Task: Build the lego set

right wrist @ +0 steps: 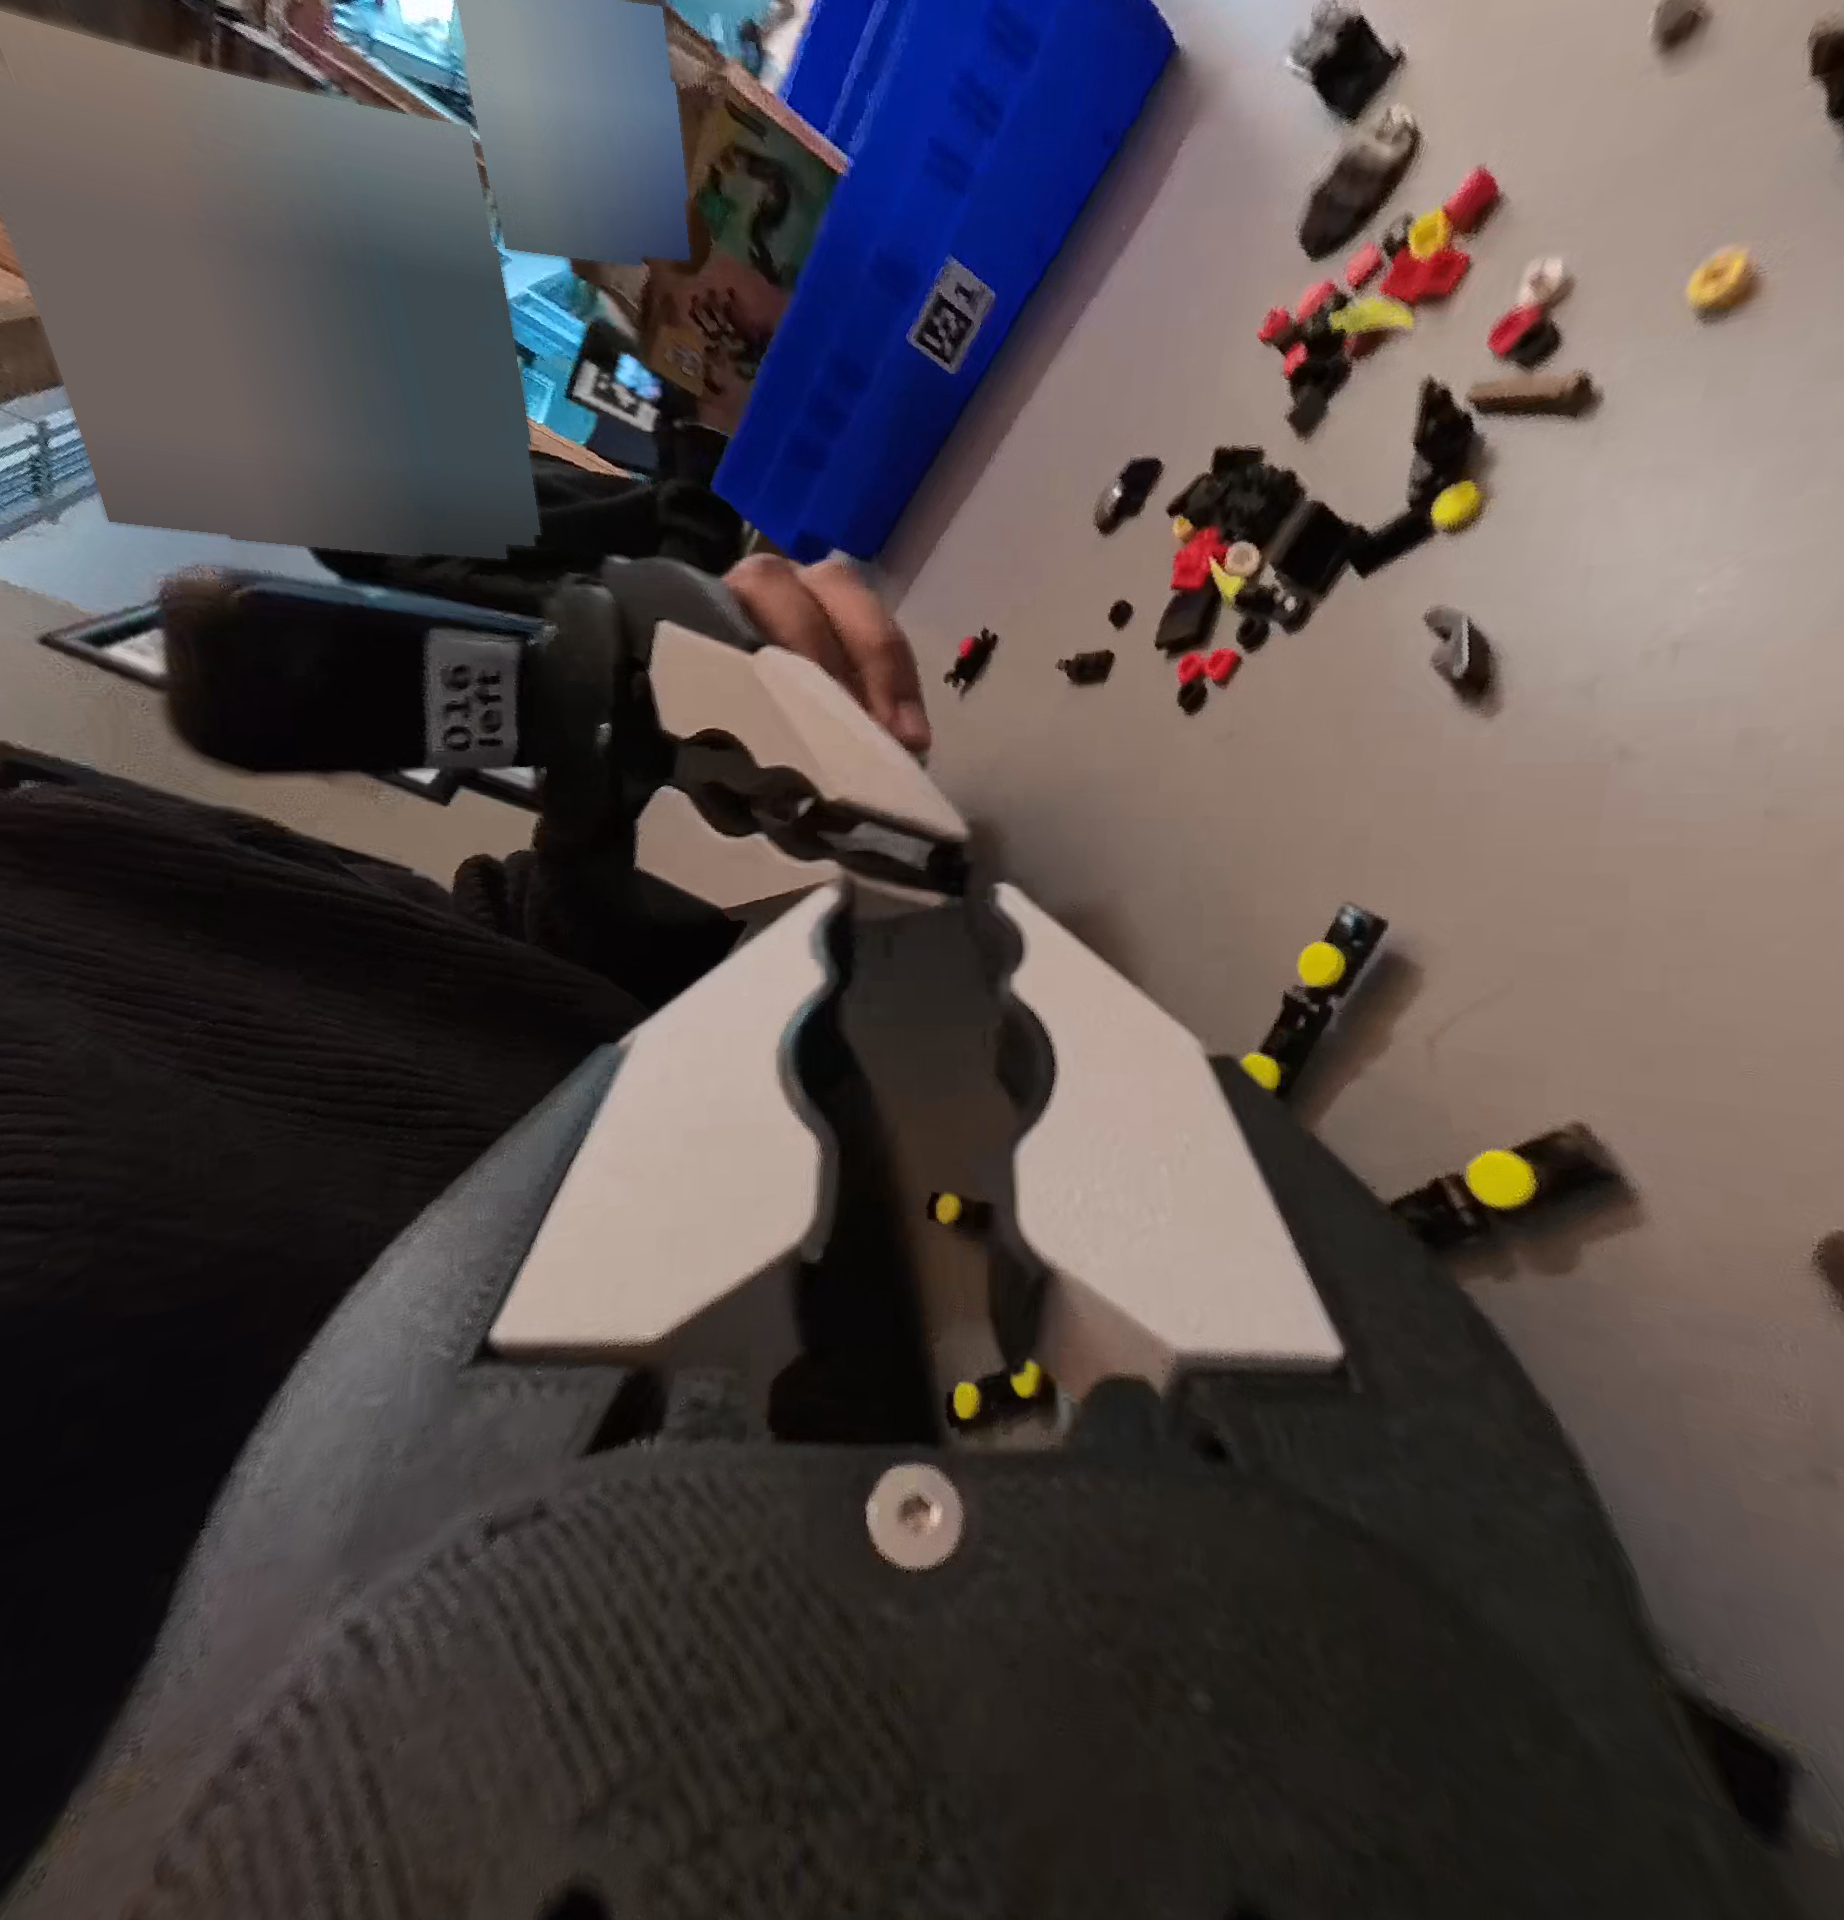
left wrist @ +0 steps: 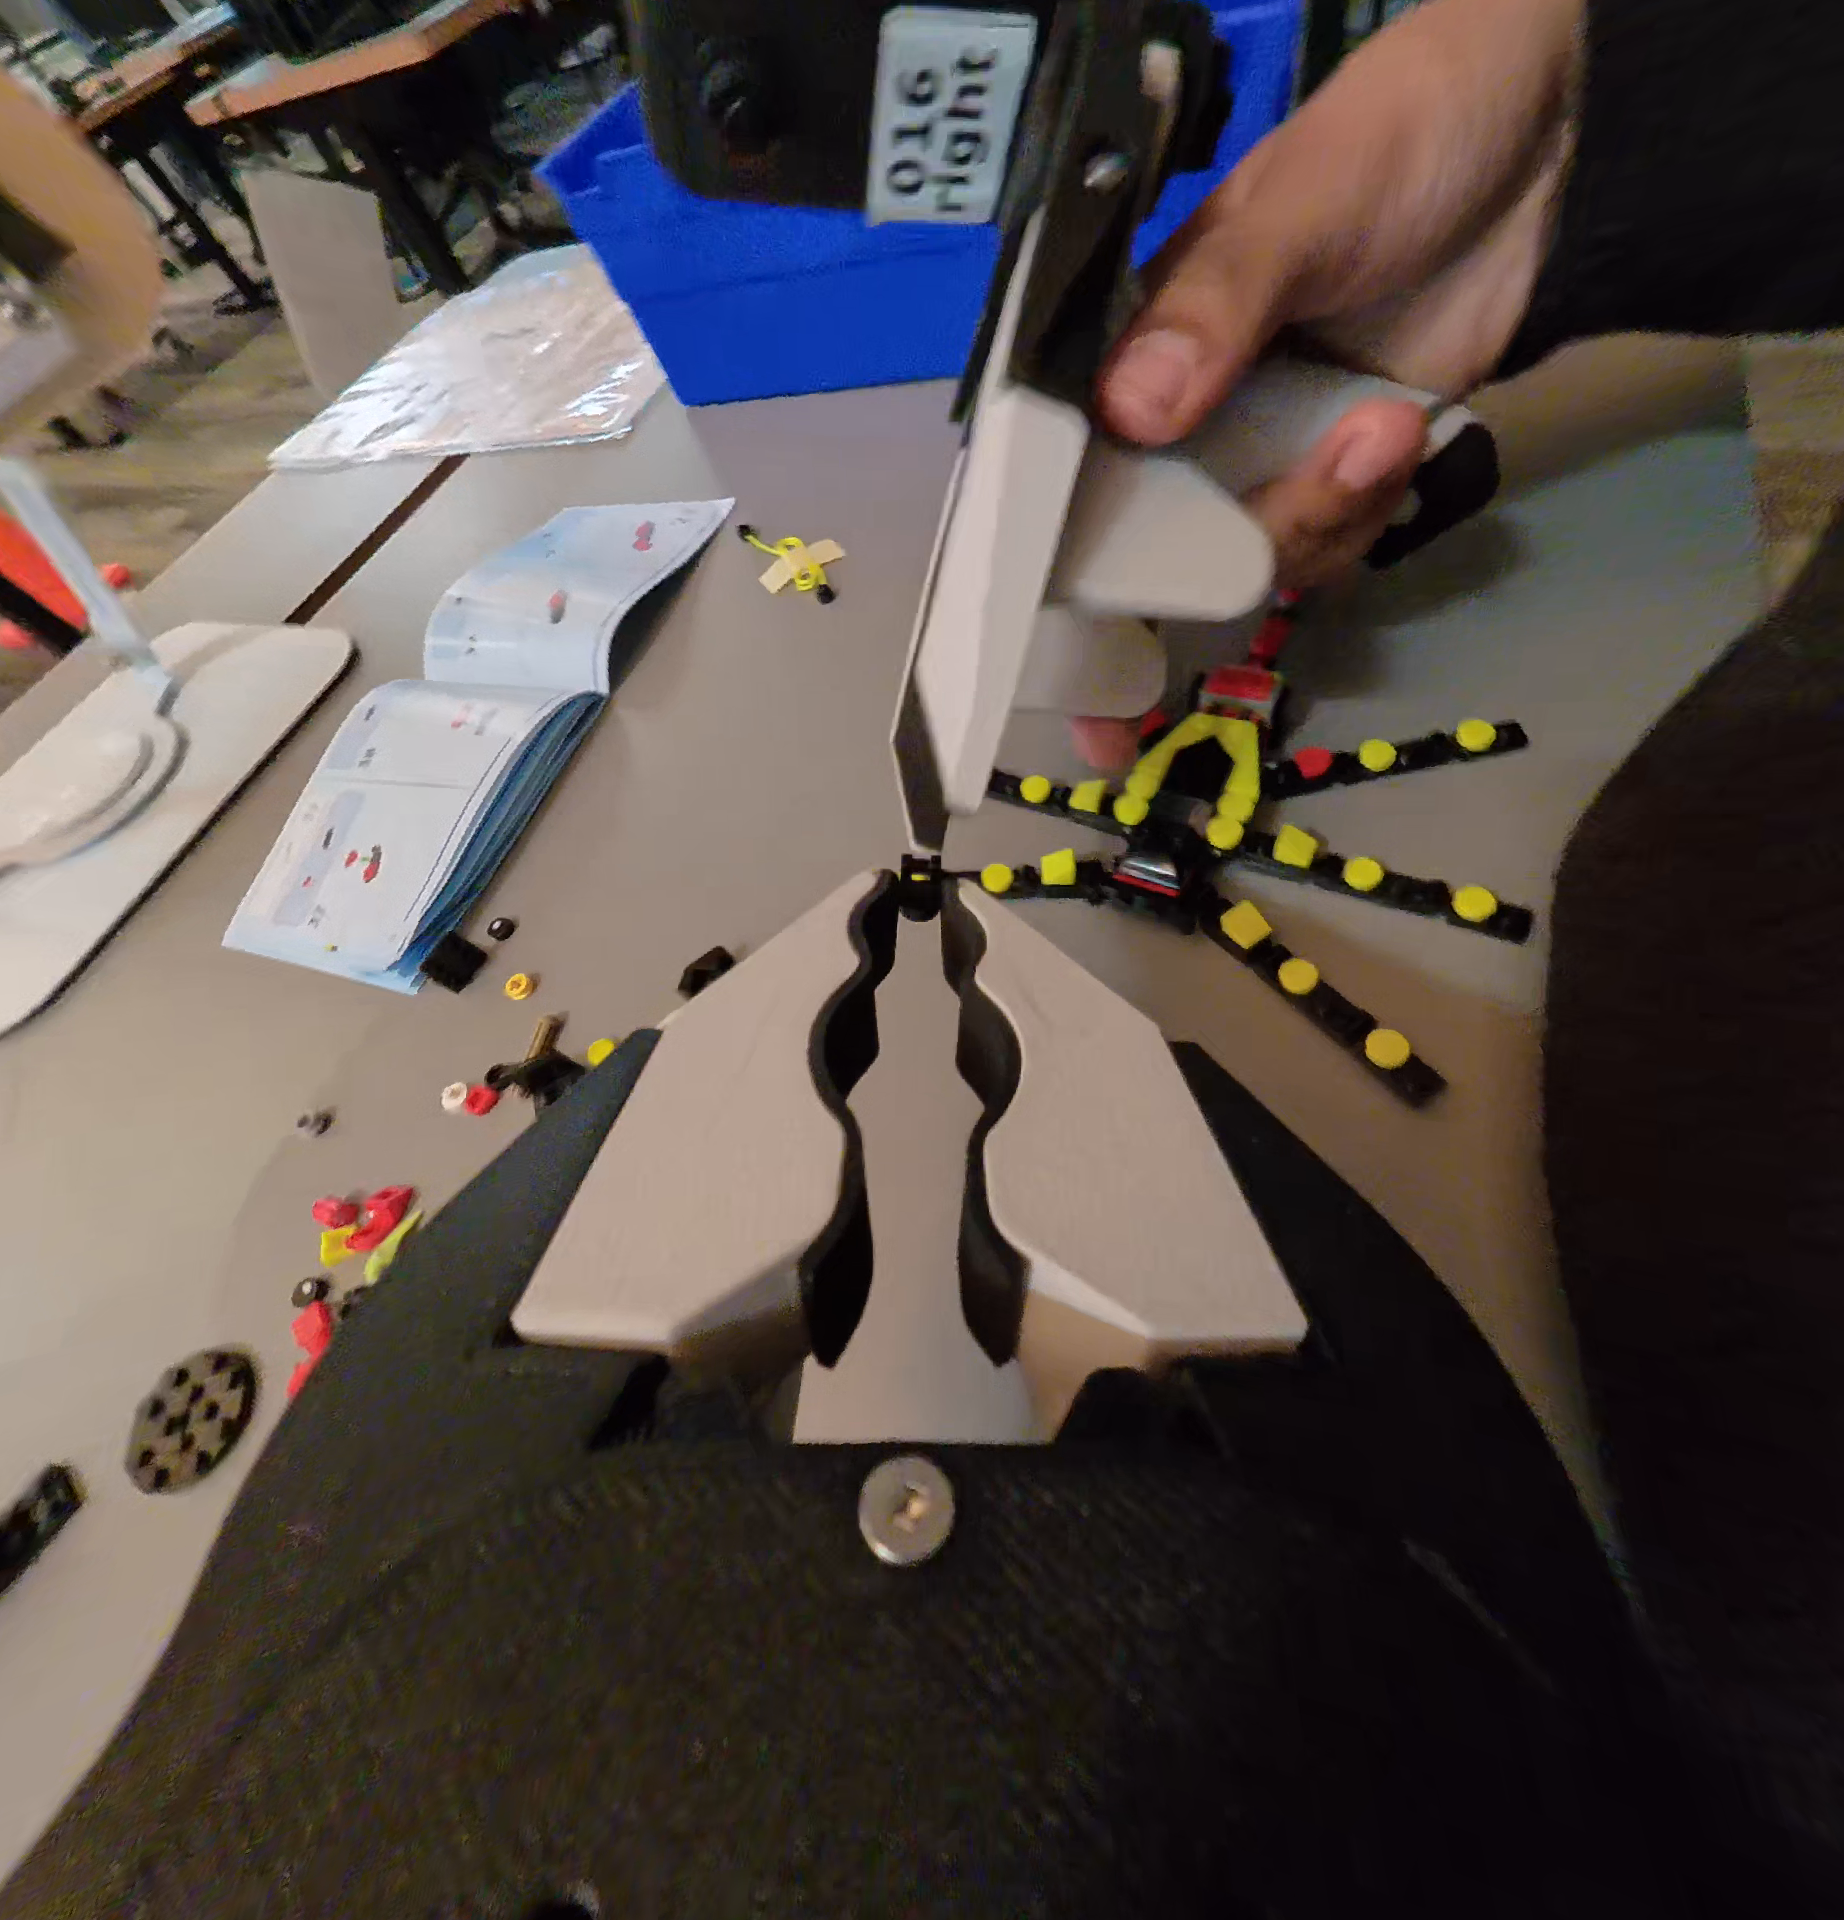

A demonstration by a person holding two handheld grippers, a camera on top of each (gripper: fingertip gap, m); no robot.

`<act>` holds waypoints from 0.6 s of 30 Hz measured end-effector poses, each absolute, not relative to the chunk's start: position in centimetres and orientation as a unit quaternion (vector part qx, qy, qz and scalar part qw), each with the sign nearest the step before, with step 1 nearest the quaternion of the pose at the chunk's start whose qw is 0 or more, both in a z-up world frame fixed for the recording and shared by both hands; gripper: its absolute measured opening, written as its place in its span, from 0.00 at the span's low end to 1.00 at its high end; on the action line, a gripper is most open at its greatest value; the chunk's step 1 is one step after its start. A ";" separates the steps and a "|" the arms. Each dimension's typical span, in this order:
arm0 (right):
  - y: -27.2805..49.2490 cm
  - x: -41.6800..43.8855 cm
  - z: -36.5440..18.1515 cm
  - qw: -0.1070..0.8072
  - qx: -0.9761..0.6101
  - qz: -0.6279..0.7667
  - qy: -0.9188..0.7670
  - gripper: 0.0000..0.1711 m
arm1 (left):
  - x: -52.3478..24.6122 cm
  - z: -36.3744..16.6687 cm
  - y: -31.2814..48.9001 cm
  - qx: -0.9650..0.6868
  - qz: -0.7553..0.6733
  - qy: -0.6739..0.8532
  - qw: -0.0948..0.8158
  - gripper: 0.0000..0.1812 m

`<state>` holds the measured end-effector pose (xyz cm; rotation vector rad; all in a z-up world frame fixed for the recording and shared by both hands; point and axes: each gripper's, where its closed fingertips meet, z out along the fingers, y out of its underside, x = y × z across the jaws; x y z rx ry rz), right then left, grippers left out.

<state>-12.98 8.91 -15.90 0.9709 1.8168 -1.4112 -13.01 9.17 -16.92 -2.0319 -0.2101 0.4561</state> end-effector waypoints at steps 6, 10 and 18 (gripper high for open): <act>11.7 -15.5 -15.0 0.200 0.322 -0.559 0.738 0.21 | -14.0 -15.5 10.1 -0.784 0.043 -0.211 0.582 0.03; 12.4 -15.5 -15.1 0.112 0.272 -0.552 0.781 0.17 | -14.2 -14.6 10.9 -0.736 -0.055 -0.267 0.620 0.02; 16.7 -16.8 -16.9 -0.030 0.259 -0.499 0.827 0.13 | -15.6 -15.1 12.2 -0.757 -0.035 -0.254 0.600 0.03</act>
